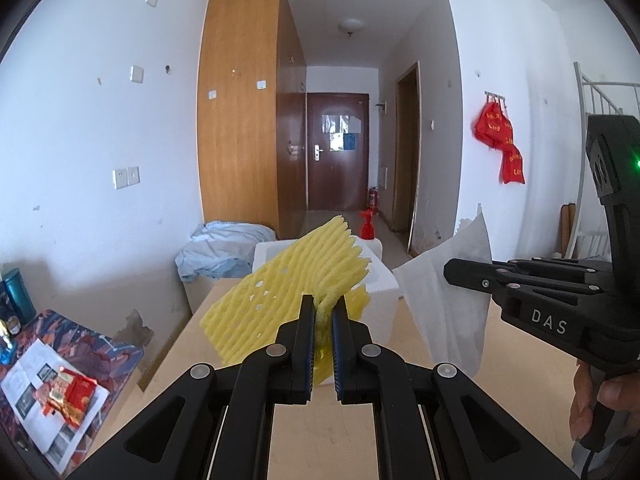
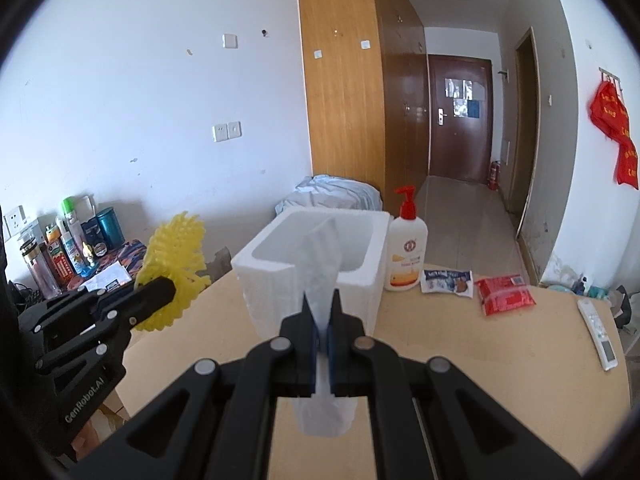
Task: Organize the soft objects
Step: 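Carry the yellow foam net and white tissue over the white foam box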
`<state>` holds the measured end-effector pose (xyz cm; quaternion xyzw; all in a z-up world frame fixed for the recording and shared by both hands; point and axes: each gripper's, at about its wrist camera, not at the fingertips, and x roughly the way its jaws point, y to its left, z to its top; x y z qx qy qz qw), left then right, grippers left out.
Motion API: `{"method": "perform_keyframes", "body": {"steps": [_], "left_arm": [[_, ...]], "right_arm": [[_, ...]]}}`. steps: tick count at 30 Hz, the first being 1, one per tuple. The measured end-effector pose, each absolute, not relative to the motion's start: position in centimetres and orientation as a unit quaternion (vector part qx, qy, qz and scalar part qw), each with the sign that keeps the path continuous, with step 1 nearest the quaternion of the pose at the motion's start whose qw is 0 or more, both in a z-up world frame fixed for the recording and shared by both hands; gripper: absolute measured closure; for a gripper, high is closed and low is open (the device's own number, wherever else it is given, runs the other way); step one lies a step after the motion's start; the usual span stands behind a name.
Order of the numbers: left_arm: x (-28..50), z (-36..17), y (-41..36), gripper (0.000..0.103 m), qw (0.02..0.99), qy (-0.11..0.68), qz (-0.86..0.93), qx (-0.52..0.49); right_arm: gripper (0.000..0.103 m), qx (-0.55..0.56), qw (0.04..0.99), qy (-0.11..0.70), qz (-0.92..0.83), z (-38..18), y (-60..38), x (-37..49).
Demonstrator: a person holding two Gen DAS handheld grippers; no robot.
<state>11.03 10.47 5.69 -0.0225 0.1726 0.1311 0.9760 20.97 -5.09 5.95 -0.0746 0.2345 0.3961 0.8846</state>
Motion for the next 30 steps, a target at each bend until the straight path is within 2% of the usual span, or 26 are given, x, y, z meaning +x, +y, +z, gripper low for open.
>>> {"method": "perform_keyframes", "body": {"steps": [12, 30], "left_arm": [[15.1, 6.1, 12.3, 0.095, 0.975, 0.182, 0.128, -0.022], [21.1, 6.6, 15.6, 0.095, 0.971, 0.195, 0.131, -0.04]], "right_arm": [[0.097, -0.078, 0.88, 0.238, 0.403, 6.6, -2.4, 24.1], [0.097, -0.066, 0.878, 0.201, 0.429, 10.0, 0.9, 28.1]]}}
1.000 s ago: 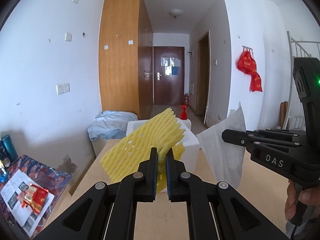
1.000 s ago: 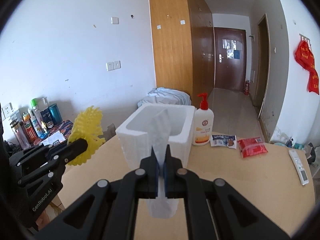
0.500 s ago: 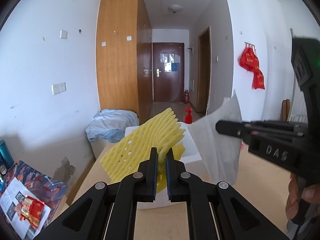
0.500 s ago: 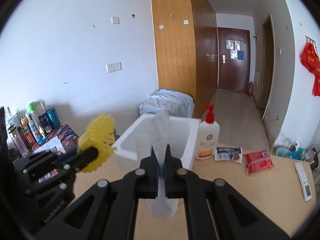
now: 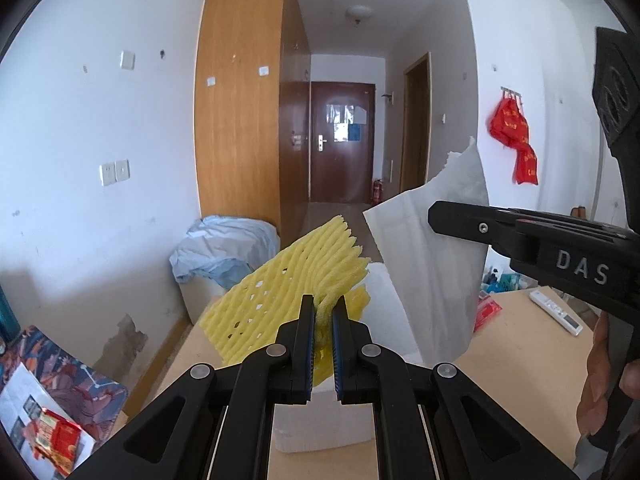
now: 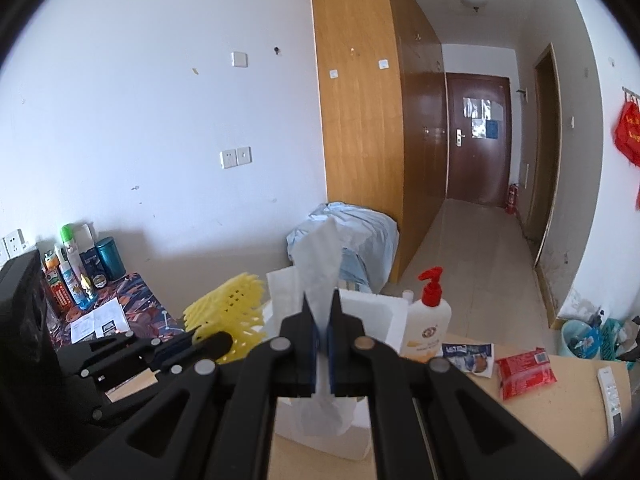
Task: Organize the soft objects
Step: 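Carry the yellow foam net and white tissue over the white foam box, then open the right tool to drop the white tissue into the foam box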
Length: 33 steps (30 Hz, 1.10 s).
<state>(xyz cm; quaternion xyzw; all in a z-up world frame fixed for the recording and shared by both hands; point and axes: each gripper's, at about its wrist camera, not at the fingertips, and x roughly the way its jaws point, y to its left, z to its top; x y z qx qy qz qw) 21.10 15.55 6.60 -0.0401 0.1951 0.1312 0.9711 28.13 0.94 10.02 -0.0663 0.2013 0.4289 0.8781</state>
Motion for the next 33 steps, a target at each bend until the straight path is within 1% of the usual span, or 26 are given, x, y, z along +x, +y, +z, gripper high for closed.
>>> {"method": "perform_keyframes", "body": {"steps": [10, 23, 24, 25, 26, 27, 28, 29, 33], "left_arm": [[25.1, 4.3, 18.1, 0.095, 0.964, 0.228, 0.123, -0.058], [27.4, 2.5, 19.1, 0.095, 0.961, 0.246, 0.112, -0.06], [27.4, 2.5, 19.0, 0.095, 0.961, 0.246, 0.112, -0.059], [27.4, 2.4, 19.0, 0.095, 0.961, 0.245, 0.113, -0.059], [27.4, 2.4, 19.0, 0.095, 0.961, 0.246, 0.113, -0.058], [27.5, 2.4, 19.0, 0.095, 0.961, 0.246, 0.113, -0.059], [27.5, 2.4, 19.0, 0.095, 0.961, 0.246, 0.112, -0.06], [27.5, 2.4, 19.1, 0.095, 0.961, 0.247, 0.113, -0.06], [27.5, 2.5, 18.9, 0.095, 0.961, 0.246, 0.113, -0.058]], "right_arm": [[0.097, -0.063, 0.869, 0.222, 0.437, 7.9, 2.8, 31.3], [0.096, -0.079, 0.855, 0.285, 0.425, 4.4, 5.3, 34.9], [0.094, -0.078, 0.853, 0.291, 0.426, 4.4, 5.2, 35.0], [0.084, -0.076, 0.852, 0.294, 0.428, 4.4, 5.2, 35.1], [0.064, -0.075, 0.851, 0.297, 0.427, 4.4, 5.1, 35.2], [0.054, -0.074, 0.852, 0.3, 0.424, 4.5, 5.0, 35.3], [0.041, -0.071, 0.852, 0.302, 0.423, 4.6, 4.8, 35.3], [0.039, -0.065, 0.852, 0.302, 0.423, 4.8, 4.6, 35.4], [0.038, -0.044, 0.857, 0.288, 0.424, 5.9, 3.5, 35.3]]}}
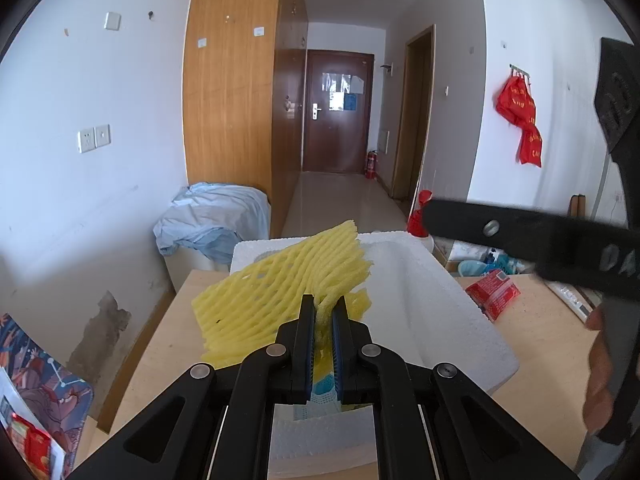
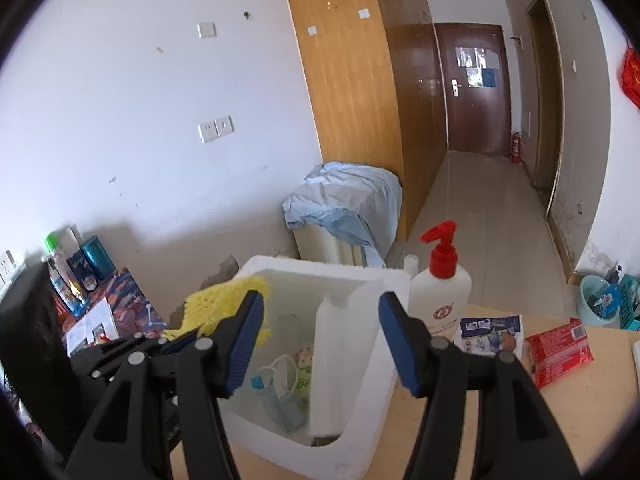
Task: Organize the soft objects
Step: 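Open the right tool to drop the white tissue into the foam box, then open the left tool to drop the yellow foam net into the box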
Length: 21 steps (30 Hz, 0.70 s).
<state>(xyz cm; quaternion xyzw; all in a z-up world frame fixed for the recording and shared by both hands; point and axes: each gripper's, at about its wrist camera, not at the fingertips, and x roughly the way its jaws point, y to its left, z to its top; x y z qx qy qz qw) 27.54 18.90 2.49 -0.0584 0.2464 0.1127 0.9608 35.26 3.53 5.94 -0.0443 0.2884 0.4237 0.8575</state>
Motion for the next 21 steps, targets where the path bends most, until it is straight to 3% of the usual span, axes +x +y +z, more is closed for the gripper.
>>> {"method": "perform_keyframes", "body": {"steps": [21], "left_arm": [[29.4, 2.4, 17.6, 0.093, 0.963, 0.255, 0.08, -0.045]], "right_arm": [[0.038, -0.017, 0.864, 0.261, 0.429, 8.1, 1.0, 34.9]]}}
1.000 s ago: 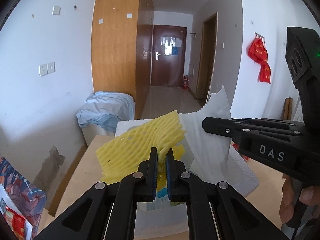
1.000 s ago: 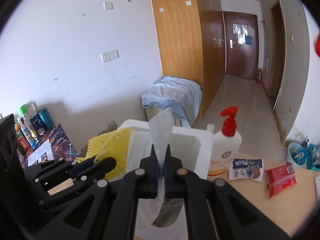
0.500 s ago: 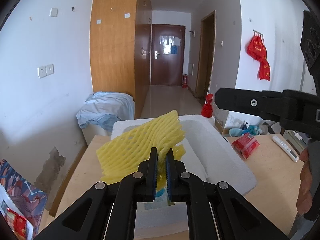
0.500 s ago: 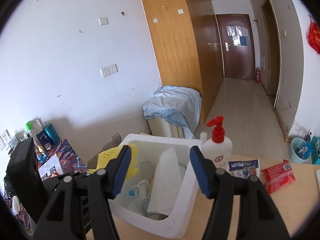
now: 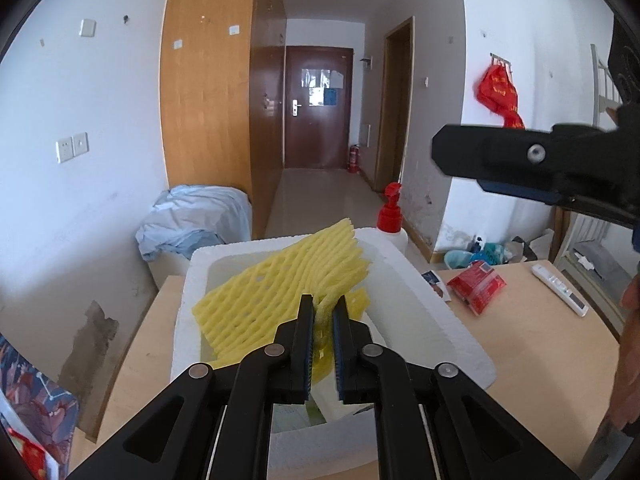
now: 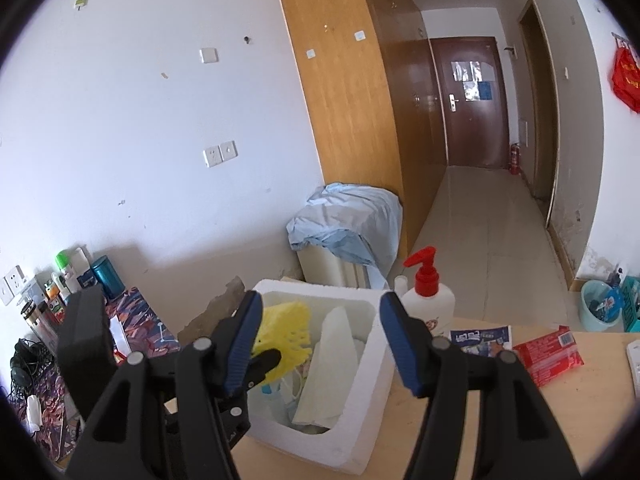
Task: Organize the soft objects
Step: 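Open the left tool to drop the yellow foam net into the box, then raise both tools and back away from the foam box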
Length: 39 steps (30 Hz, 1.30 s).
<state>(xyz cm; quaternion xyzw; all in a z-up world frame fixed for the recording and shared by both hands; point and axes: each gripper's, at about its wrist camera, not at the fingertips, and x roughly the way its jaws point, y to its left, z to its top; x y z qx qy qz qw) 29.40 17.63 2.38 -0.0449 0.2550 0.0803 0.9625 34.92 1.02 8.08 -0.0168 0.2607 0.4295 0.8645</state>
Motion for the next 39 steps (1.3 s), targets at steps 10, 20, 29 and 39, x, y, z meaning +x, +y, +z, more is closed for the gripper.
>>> {"method": "perform_keyframes", "body": {"steps": [10, 20, 29, 39], "left_arm": [[27.6, 2.8, 18.1, 0.01, 0.972, 0.215, 0.089, -0.043], [26.5, 2.7, 17.7, 0.006, 0.972, 0.204, 0.111, -0.026], [24.7, 3.2, 17.7, 0.006, 0.973, 0.197, 0.119, -0.03], [20.5, 4.9, 16.9, 0.005, 0.975, 0.181, 0.122, -0.044]], "right_arm": [[0.038, -0.009, 0.871, 0.25, 0.423, 8.8, 0.0, 34.9], [0.038, -0.009, 0.871, 0.25, 0.422, 8.8, 0.1, 35.0], [0.031, -0.037, 0.869, 0.258, 0.42, 7.9, 1.5, 34.3], [0.019, -0.035, 0.877, 0.238, 0.415, 9.5, -0.4, 31.2]]}}
